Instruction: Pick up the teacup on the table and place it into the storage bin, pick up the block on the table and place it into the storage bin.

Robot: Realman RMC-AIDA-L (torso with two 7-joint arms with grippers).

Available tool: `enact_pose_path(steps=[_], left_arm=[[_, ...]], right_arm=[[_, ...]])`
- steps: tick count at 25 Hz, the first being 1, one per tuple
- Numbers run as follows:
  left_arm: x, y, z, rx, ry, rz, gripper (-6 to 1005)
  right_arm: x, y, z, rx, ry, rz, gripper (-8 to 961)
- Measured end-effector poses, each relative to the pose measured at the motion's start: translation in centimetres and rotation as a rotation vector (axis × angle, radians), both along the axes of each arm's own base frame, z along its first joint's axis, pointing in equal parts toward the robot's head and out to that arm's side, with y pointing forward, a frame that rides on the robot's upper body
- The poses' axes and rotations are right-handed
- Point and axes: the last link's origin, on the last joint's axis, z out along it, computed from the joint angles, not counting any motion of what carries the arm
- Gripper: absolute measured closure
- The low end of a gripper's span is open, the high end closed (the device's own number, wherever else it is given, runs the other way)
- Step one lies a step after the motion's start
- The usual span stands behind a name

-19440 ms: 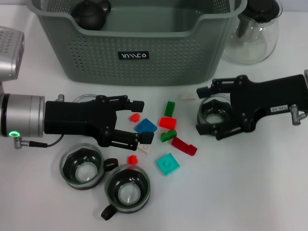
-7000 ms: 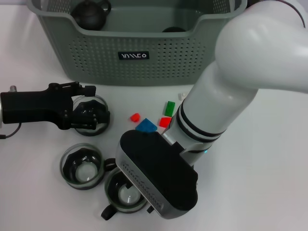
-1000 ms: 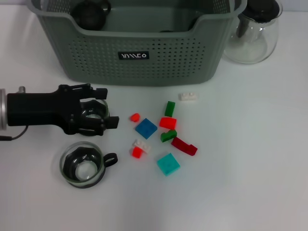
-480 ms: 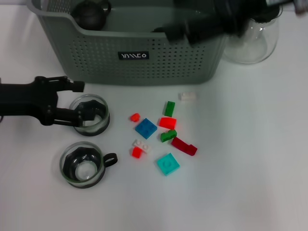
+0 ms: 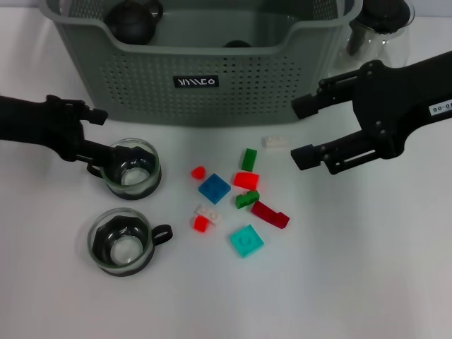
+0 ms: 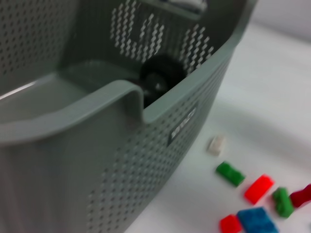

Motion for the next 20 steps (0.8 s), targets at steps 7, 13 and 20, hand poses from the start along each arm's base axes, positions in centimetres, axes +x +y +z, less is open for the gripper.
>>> enact_pose_path(steps=[7,13,20], left_arm=[[1.6,1.7,-1.5,0.008,0.21,0.048,65],[2.7,2.3,-2.2,0.014,0.267,0.08,64],[2.9,2.4,-3.5,-0.006,0.326,0.102,65]], right_arm=[[0.6,0.1,0.5,0.005,0.005,-0.034,142],[0.7,0.3,0.3,-0.005,0.013,-0.046,142],[0.7,0.4,0.2,-0.004,0.016,-0.047,143]])
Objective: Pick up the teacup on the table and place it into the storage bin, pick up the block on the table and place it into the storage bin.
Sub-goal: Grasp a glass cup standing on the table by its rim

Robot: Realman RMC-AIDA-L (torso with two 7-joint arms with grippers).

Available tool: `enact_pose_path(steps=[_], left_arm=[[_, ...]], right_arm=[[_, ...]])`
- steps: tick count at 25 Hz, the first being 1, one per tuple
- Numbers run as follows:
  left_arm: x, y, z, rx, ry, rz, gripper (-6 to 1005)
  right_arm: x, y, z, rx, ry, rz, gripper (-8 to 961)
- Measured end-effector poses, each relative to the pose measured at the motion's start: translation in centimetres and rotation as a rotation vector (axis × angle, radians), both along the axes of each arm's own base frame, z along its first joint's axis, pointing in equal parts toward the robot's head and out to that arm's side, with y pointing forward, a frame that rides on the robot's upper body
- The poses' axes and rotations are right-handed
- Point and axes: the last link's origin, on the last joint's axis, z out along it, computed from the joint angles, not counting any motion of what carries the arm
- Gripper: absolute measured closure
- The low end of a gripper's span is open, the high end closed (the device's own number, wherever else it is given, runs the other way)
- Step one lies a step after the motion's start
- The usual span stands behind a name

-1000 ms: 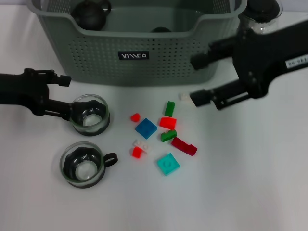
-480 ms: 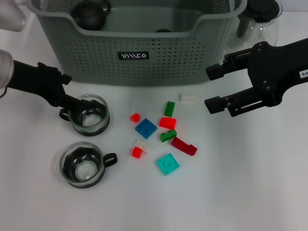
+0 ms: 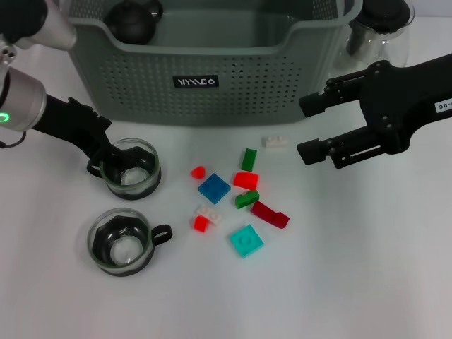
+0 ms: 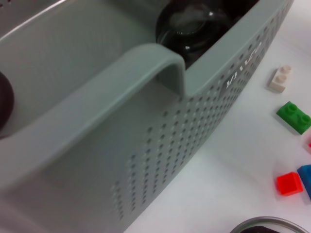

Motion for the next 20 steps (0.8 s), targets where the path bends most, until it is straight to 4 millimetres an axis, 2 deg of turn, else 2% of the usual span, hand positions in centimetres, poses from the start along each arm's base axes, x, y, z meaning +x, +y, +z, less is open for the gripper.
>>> enact_pose_path(steps=[20], left_arm=[[-0.2,0.3,-2.6,-0.027,0.08,0.018,210]], right_arm=[[0.4,0.4,-0.4,-0.013,0.008,-0.005,143]])
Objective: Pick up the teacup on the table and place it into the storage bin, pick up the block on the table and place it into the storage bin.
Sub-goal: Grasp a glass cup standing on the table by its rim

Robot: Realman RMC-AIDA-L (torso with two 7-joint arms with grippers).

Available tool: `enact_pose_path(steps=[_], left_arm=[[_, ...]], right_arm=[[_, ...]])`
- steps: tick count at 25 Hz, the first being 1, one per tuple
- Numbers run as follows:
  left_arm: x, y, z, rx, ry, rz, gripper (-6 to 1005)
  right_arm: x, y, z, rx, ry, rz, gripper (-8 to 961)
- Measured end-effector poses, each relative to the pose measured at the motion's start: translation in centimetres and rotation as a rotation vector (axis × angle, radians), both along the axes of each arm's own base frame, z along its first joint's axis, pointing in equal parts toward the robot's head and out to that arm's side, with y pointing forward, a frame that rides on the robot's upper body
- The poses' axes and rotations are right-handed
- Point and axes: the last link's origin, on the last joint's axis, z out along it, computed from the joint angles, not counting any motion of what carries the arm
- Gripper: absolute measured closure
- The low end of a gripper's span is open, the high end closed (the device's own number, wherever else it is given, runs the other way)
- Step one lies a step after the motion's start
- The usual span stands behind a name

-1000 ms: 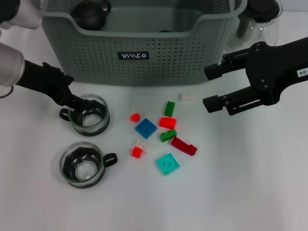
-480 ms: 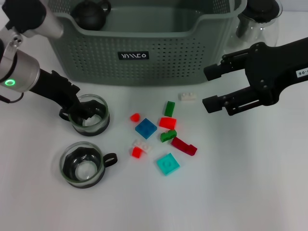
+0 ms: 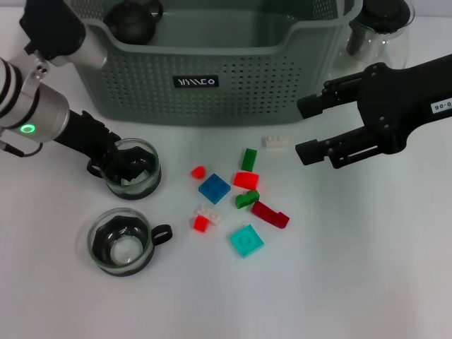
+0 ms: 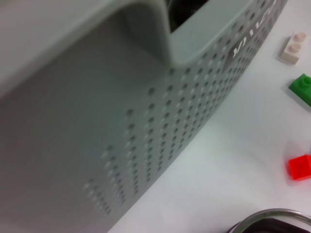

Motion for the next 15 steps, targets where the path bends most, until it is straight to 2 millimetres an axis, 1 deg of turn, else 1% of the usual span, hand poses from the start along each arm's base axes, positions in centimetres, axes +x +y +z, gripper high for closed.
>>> enact_pose_path(steps=[6,12,15], left_arm=[[0.02,-0.03,-0.37,-0.006,0.003,0.006,209],[-0.04,0.0,-0.48,-0.009,0.005,0.017,356],[-0.06,0.06,-0.46,-0.003,0.007,0.02,526]], right_arm=[[-0.21,0.18,-0.06,0.001,0.001,0.006,143],[-0.25,0.3,-0.06,0.008,0.002,0.006,142],[-0.33,0.35,-0.06,0.009,0.002,0.009,142]])
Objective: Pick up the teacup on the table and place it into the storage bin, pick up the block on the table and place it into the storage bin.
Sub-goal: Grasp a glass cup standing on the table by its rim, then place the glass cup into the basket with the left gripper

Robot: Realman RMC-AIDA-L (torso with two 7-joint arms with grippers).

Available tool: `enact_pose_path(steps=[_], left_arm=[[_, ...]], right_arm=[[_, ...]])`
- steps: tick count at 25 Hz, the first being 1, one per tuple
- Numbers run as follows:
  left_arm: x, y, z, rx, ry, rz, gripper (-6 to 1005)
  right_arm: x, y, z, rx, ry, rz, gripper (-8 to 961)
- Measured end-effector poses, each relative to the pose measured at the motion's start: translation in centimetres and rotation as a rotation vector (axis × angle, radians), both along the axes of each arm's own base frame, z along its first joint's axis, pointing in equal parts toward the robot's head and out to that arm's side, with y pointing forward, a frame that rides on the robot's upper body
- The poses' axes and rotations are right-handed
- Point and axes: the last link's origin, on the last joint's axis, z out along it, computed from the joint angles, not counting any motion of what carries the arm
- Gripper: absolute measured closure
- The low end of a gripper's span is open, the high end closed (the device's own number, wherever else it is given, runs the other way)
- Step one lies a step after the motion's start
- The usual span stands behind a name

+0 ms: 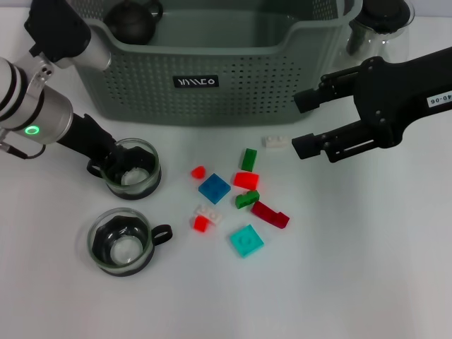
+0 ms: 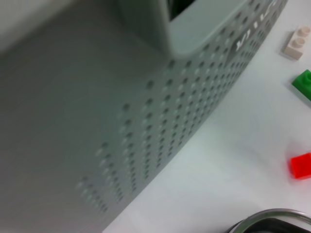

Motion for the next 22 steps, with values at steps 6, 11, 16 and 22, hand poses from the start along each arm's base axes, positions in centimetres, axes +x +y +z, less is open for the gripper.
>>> enact_pose_path(steps=[6,11,16,22], left_arm=[[0.0,0.1,0.0,0.015,0.007,0.005,753],[0.0,0.1,0.2,0.019,-0.006,0.01,897],[1.0,-0.7,0.9,-0.008,-0.071,0.032,948],[3.3,-2.3,3.4,-0.065,-0.307,0.055,947]], right_arm=[[0.0,0.0,0.0,0.0,0.0,0.0,142],[0.0,0.0,0.0,0.001,-0.001,0.0,142],[0.2,0.1,0.3,0.008,0.001,-0.005,143],[1.0,0.2,1.4,0.019,-0.01,-0.029,143]])
